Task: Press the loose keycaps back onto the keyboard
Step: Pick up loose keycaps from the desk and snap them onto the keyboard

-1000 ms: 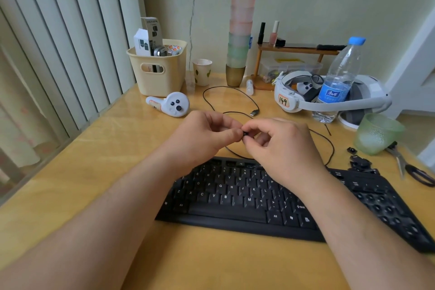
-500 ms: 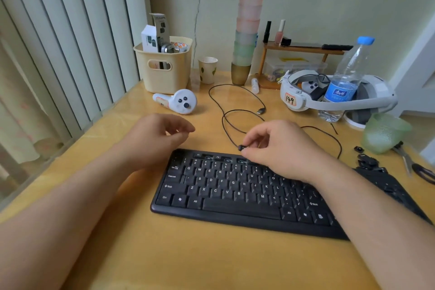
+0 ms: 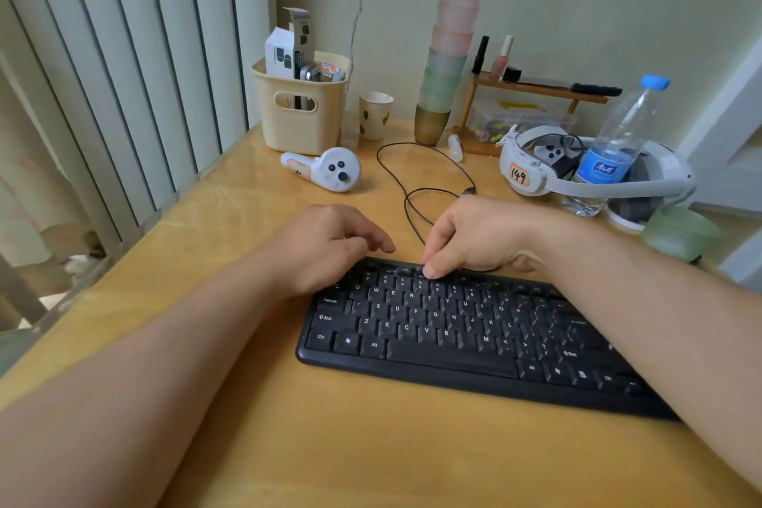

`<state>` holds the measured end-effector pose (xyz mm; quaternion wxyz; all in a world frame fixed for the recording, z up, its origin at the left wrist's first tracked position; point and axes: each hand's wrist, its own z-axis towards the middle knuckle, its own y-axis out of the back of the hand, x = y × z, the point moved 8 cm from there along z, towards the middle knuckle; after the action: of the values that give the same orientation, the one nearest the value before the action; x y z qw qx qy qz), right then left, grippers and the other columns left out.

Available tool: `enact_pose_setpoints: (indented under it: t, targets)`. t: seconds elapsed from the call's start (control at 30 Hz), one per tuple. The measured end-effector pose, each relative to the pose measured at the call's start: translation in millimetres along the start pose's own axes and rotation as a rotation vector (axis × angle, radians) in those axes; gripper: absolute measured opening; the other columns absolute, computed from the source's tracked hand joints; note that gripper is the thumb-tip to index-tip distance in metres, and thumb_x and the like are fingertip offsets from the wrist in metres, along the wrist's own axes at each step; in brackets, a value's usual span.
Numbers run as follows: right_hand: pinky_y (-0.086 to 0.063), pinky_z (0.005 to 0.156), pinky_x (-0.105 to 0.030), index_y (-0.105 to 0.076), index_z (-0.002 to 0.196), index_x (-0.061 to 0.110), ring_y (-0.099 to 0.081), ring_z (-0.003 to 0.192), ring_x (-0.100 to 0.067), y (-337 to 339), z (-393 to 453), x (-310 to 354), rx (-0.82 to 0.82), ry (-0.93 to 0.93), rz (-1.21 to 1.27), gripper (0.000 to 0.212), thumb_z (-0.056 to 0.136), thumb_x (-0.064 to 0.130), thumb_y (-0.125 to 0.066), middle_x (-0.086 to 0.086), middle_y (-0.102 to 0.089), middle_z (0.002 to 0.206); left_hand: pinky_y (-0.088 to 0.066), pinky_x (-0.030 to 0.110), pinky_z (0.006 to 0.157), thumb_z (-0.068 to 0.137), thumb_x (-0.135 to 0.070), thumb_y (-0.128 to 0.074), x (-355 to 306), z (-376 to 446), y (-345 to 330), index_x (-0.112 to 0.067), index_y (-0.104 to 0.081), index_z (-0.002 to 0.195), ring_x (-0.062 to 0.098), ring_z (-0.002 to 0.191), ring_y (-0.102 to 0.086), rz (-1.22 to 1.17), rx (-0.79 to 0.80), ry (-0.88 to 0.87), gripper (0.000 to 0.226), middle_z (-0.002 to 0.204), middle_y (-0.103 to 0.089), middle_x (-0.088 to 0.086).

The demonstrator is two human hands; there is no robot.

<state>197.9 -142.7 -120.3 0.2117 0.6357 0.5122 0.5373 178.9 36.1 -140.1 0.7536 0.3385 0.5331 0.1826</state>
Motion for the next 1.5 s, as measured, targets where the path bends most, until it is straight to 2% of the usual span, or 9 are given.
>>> enact_pose_setpoints:
  t: [0.17,0.27,0.37,0.5,0.67,0.8,1.17,1.3,1.5]
  targets:
    - [-0.055,0.089,-0.032,-0.082,0.077,0.023,-0.070,0.093,-0.013,-2,-3,7,-0.020,-0.008,-0.026,0.008,0.076,0.020,-0.090,0.007,-0.078,0.086,-0.047,0.021,0.088,0.092,-0.004,-0.049,6,0,-2,-0.038,-0.080,0.092,-0.006,0.097,-0.062,-0.066,0.029,0.047,0.046,0.095,-0.074,-0.023]
    - [-0.053,0.079,-0.030,-0.082,0.076,0.023,-0.069,0.091,-0.014,-1,-6,14,-0.031,-0.019,-0.073,0.008,0.078,0.020,-0.089,0.006,-0.077,0.086,-0.048,0.027,0.094,0.090,0.000,-0.043,20,1,16,-0.035,-0.079,0.093,0.001,0.099,-0.064,-0.121,-0.086,0.099,0.050,0.091,-0.075,-0.021]
    - [-0.051,0.076,-0.030,-0.082,0.075,0.025,-0.069,0.091,-0.012,-1,-8,17,-0.044,-0.029,-0.112,0.009,0.079,0.020,-0.087,0.009,-0.077,0.085,-0.051,0.026,0.088,0.088,0.002,-0.041,33,-1,28,-0.031,-0.079,0.093,0.003,0.097,-0.064,-0.168,-0.162,0.141,0.051,0.091,-0.076,-0.018]
    - [-0.053,0.077,-0.030,-0.082,0.072,0.027,-0.069,0.091,-0.010,-1,-9,17,-0.073,-0.015,-0.106,0.012,0.079,0.018,-0.085,0.012,-0.078,0.084,-0.048,0.022,0.081,0.086,-0.001,-0.043,32,0,21,-0.033,-0.079,0.094,0.000,0.096,-0.064,-0.122,-0.100,0.136,0.048,0.092,-0.076,-0.015]
    - [-0.055,0.078,-0.029,-0.081,0.071,0.027,-0.069,0.089,-0.007,0,-10,18,-0.098,0.007,-0.121,0.013,0.081,0.019,-0.081,0.015,-0.077,0.080,-0.050,0.026,0.089,0.078,-0.017,-0.039,30,1,18,-0.035,-0.078,0.093,0.001,0.098,-0.063,-0.108,-0.100,0.130,0.046,0.091,-0.075,-0.018]
    - [-0.055,0.077,-0.030,-0.081,0.072,0.030,-0.068,0.090,-0.008,0,-7,17,-0.102,0.016,-0.134,0.011,0.079,0.021,-0.084,0.015,-0.076,0.082,-0.050,0.028,0.092,0.089,-0.003,-0.043,30,2,16,-0.035,-0.078,0.094,0.002,0.097,-0.063,-0.082,-0.101,0.123,0.048,0.092,-0.075,-0.018]
    - [-0.058,0.082,-0.033,-0.080,0.078,0.026,-0.069,0.088,-0.011,-3,-8,14,-0.093,0.048,-0.121,0.006,0.082,0.023,-0.083,0.010,-0.077,0.084,-0.049,0.027,0.092,0.090,-0.002,-0.044,26,4,11,-0.037,-0.078,0.093,0.000,0.097,-0.063,-0.079,-0.077,0.103,0.048,0.091,-0.076,-0.017]
    - [-0.056,0.079,-0.030,-0.080,0.081,0.025,-0.068,0.086,-0.012,-5,-11,14,-0.058,0.061,-0.129,0.005,0.082,0.025,-0.084,0.008,-0.076,0.084,-0.049,0.026,0.091,0.089,-0.002,-0.044,25,4,9,-0.037,-0.078,0.092,-0.003,0.095,-0.062,-0.087,-0.072,0.101,0.049,0.089,-0.075,-0.020]
    - [-0.053,0.071,-0.026,-0.080,0.080,0.025,-0.068,0.085,-0.011,-3,-13,13,-0.100,0.063,-0.121,0.004,0.084,0.025,-0.082,0.011,-0.075,0.084,-0.048,0.025,0.090,0.089,-0.003,-0.044,25,3,9,-0.038,-0.078,0.092,-0.002,0.095,-0.063,-0.081,-0.071,0.112,0.049,0.089,-0.075,-0.020]
